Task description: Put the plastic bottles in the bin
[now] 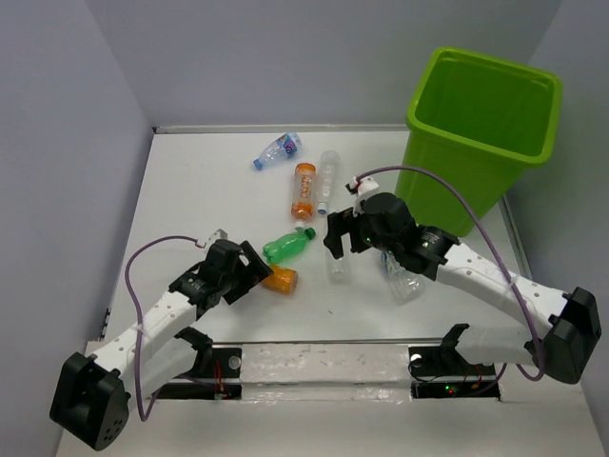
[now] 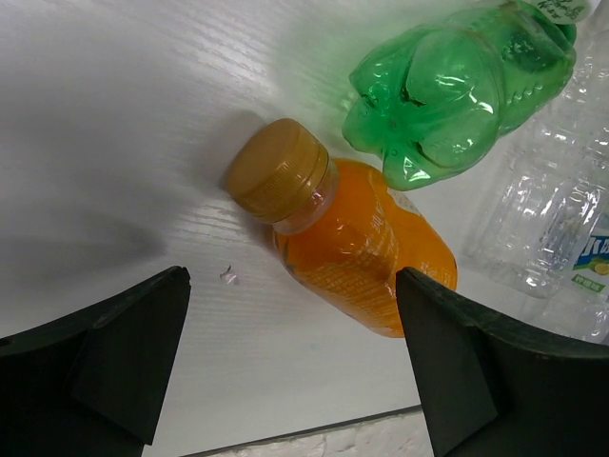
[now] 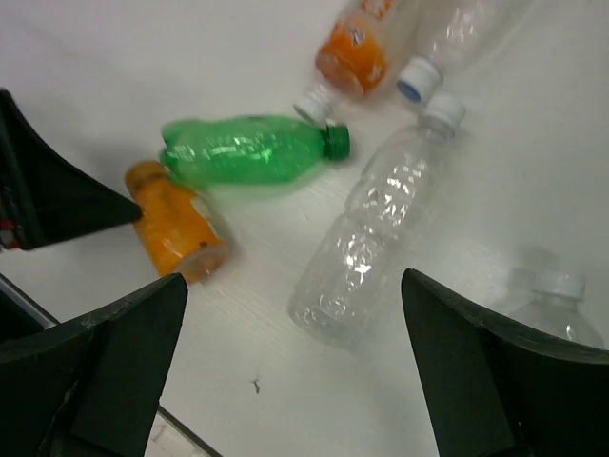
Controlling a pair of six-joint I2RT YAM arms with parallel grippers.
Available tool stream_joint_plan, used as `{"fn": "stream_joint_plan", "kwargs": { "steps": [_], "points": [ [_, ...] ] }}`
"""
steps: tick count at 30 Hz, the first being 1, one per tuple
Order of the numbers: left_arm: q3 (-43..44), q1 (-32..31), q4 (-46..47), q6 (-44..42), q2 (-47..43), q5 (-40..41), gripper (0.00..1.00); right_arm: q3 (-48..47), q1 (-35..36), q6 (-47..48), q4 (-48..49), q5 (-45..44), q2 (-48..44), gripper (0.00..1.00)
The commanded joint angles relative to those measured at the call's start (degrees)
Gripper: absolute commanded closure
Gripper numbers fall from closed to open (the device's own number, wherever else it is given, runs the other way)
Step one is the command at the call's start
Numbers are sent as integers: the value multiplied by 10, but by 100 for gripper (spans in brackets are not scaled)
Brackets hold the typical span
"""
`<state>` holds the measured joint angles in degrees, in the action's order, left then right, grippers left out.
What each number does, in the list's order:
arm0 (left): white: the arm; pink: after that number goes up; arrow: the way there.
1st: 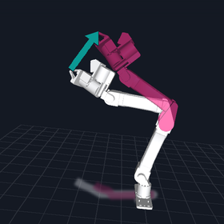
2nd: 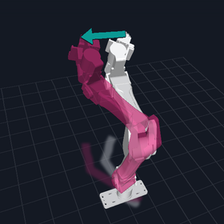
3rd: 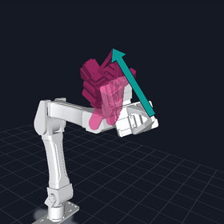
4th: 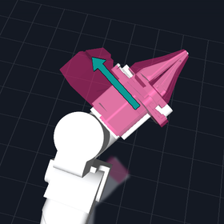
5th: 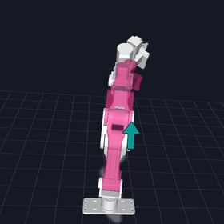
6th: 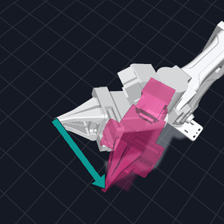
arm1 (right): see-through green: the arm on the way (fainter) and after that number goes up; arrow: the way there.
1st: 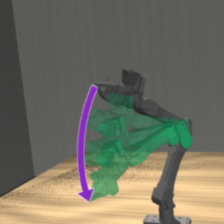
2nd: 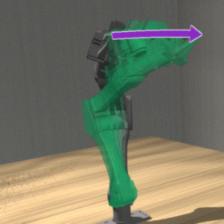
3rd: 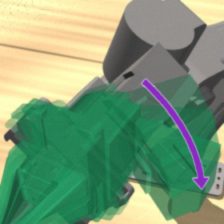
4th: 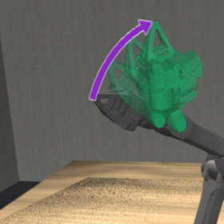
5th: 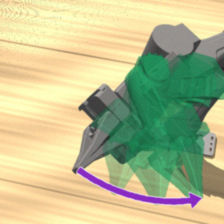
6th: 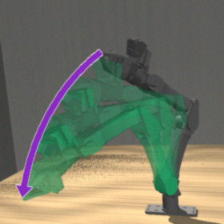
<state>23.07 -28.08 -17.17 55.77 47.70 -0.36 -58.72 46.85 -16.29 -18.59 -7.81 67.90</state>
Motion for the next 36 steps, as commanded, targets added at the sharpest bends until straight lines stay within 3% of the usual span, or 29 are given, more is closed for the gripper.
{"fn": "stream_joint_plan", "kwargs": {
  "steps": [1,13,16,24,27,30,32,36],
  "points": [
    [25,-32,33,57,23,43,1,24,6,-33,30,-26,-9,0],
    [51,-90,69,80,121,84,3,34,6,-82,71,-107,153,0],
    [47,-91,67,80,120,91,8,24,6,-78,71,-135,181,0],
    [32,-91,57,61,114,92,32,2,1,-79,77,-129,274,3],
    [36,-91,39,44,121,91,34,4,1,-82,80,-135,283,12],
    [33,-91,28,29,117,91,37,9,1,-87,76,-136,269,31],
    [31,-91,21,21,120,90,33,20,1,-90,75,-133,232,45],
    [28,-92,16,12,129,86,20,38,1,-89,57,-138,153,52]
  ]
}}
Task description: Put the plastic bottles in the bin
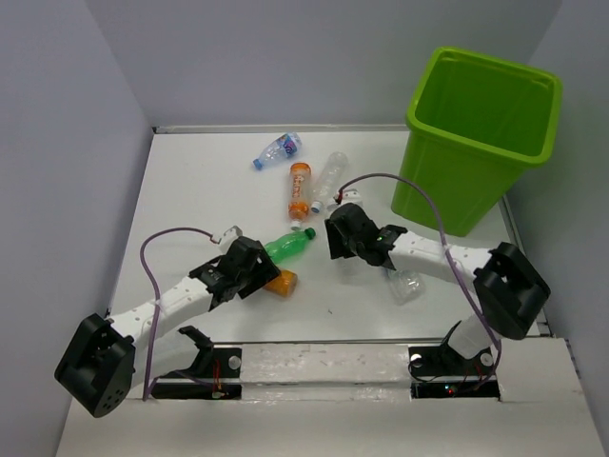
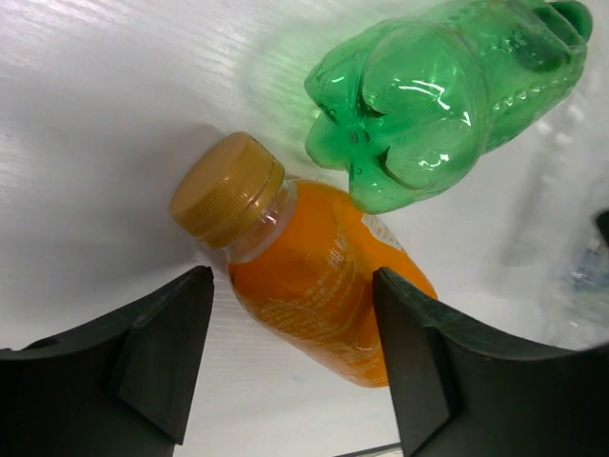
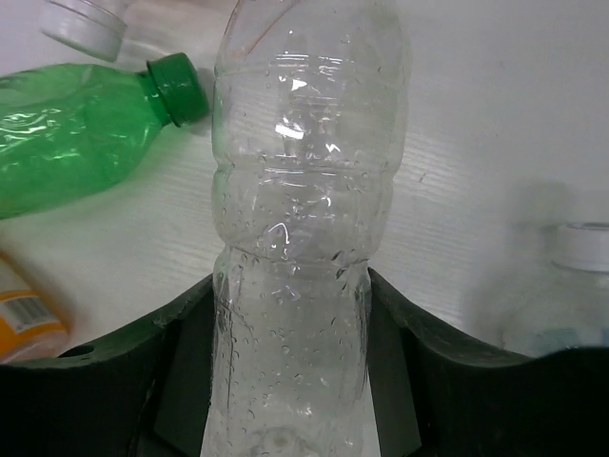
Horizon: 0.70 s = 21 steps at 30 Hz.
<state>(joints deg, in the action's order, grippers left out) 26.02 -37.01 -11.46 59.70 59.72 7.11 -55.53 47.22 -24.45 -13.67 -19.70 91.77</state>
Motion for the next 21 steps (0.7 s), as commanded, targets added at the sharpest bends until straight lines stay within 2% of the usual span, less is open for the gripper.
{"fn": "stream_joint_plan", "kwargs": {
  "steps": [1,7,11,13,16,17,18,20,21],
  "points": [
    [-2,-3,-41,-28,7,11,19,7,-3,-8,-6,-24,-104,54],
    [4,-3,-38,-43,19,8,18,-7,10,14,-29,-8,-264,59],
    [10,-7,-31,-43,30,10,28,-73,10,69,-29,0,-336,60],
    [10,-10,-26,-42,30,10,36,-136,10,102,-19,-36,-350,62],
    [7,-13,-20,-42,27,3,46,-234,10,192,2,-99,-321,63],
    [6,-15,-19,-42,24,1,50,-256,10,260,14,-115,-308,63],
    [4,-16,-18,-42,21,-2,50,-279,-2,290,26,-130,-293,63],
    [-3,-17,-15,-42,6,-8,57,-330,-37,331,36,-154,-240,63],
    [-5,-20,-15,-42,0,-10,63,-375,-92,350,35,-152,-225,63]
  ]
}}
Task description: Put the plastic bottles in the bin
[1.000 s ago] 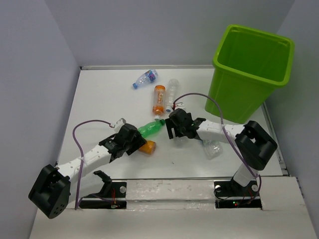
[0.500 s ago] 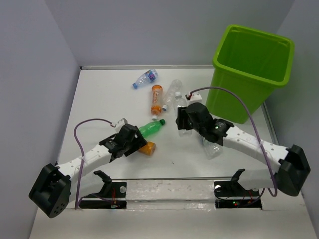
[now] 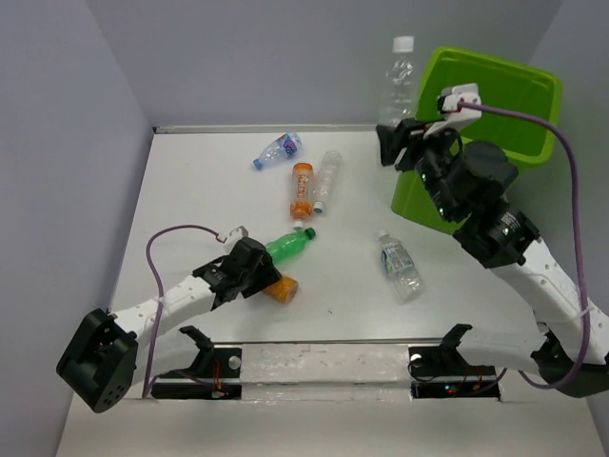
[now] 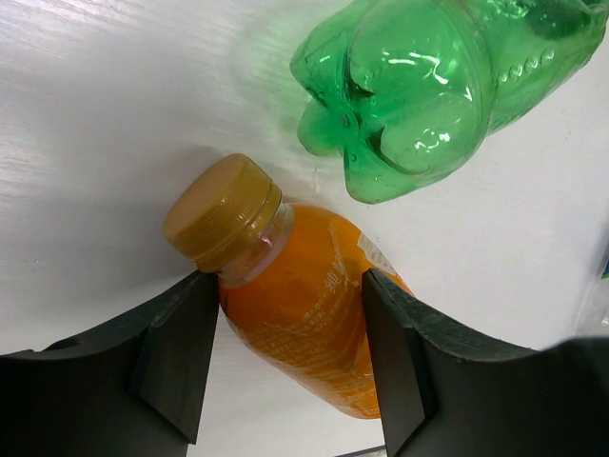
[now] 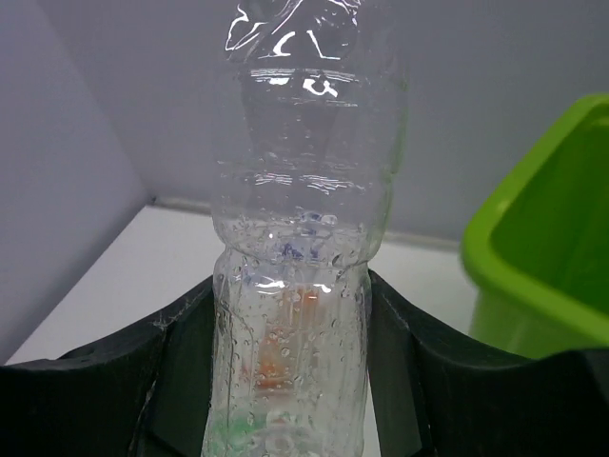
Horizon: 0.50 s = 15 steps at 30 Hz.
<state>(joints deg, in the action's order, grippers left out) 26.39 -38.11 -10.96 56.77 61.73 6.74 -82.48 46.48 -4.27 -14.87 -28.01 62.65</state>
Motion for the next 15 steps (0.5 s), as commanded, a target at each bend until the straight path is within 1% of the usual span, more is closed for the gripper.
{"fn": "stream_joint_plan", "kwargs": {
  "steps": [1,3,4,6,7,9,11,12,13,14,15],
  "points": [
    [-12,-10,-20,-12,-29,-7,67,-123,-119,149,47,-50,78,63],
    [-22,-11,-20,-10,-57,-11,73,-152,-191,135,47,-25,112,63],
    [-28,-12,-20,-9,-68,-16,76,-158,-247,132,44,-13,122,63],
    [-33,-12,-25,-8,-99,-16,76,-161,-289,121,41,-4,146,63],
    [-33,-13,-32,-9,-107,-16,79,-157,-325,115,40,14,151,63],
    [-27,-14,-42,-13,-131,-16,82,-155,-352,98,37,33,163,61],
    [-8,-18,-63,-21,-148,-9,83,-154,-373,89,28,31,175,45],
    [0,-19,-70,-25,-151,-7,83,-152,-379,89,28,31,174,34],
    [18,-21,-84,-32,-155,-1,83,-147,-379,81,25,34,170,14],
    [27,-26,-92,-34,-162,4,83,-146,-379,75,23,37,166,6],
    [37,-28,-98,-41,-166,8,83,-147,-379,65,19,41,164,1]
  ]
}}
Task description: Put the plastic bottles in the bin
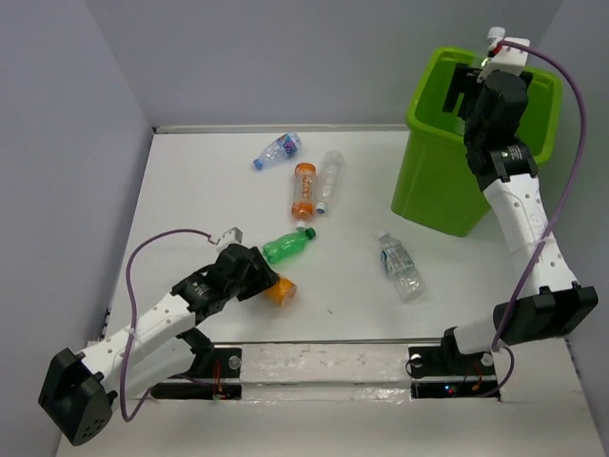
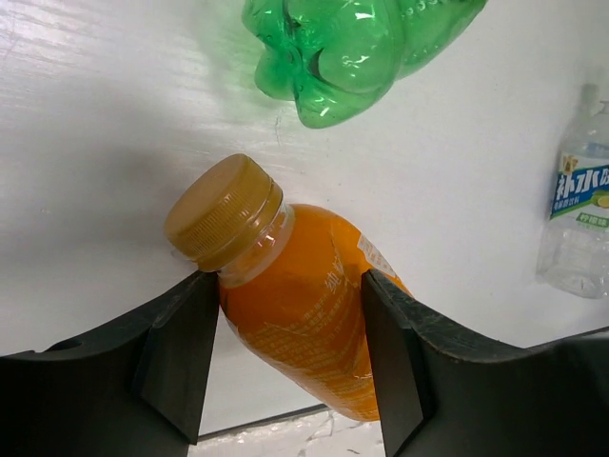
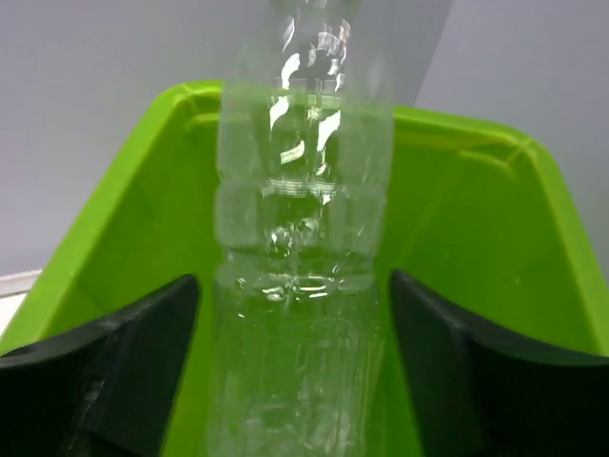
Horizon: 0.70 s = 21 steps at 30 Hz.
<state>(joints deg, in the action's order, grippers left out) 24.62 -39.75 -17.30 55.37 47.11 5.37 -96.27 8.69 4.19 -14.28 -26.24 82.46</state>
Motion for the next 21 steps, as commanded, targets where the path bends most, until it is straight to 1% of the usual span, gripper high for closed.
{"fn": "stream_joint_plan", "kwargs": {
  "steps": [1,7,9,11,12,13,14,15,16,17,18,21],
  "points": [
    [75,-14,-40,-30,-24,30,83,-12,-1,-27,-1,35,-38,0],
    [171,-29,-75,-60,-22,54,83,-11,-1,-81,-42,92,-95,0],
    [215,-32,-83,-72,-15,69,83,6,-1,-111,-55,137,-138,0],
    [255,-37,-78,-79,-7,88,83,59,-1,-138,-56,205,-174,1],
    [268,-37,-71,-93,-2,92,83,82,-1,-165,-54,229,-211,1],
    [295,-38,-56,-101,12,98,83,133,-1,-181,-48,281,-231,2],
    [309,-38,-46,-108,23,100,83,164,-1,-198,-41,304,-251,4],
    [325,-38,-36,-125,32,101,83,197,-1,-230,-30,325,-294,5],
    [339,-38,-27,-134,43,101,83,230,-1,-244,-9,367,-316,5],
    [372,-38,-8,-141,68,99,83,291,-1,-257,-3,379,-337,7],
    [389,-38,3,-148,80,96,83,317,-1,-279,0,389,-356,9],
    [456,-38,44,-183,129,90,83,390,-1,-299,-7,431,-417,14]
  ]
}}
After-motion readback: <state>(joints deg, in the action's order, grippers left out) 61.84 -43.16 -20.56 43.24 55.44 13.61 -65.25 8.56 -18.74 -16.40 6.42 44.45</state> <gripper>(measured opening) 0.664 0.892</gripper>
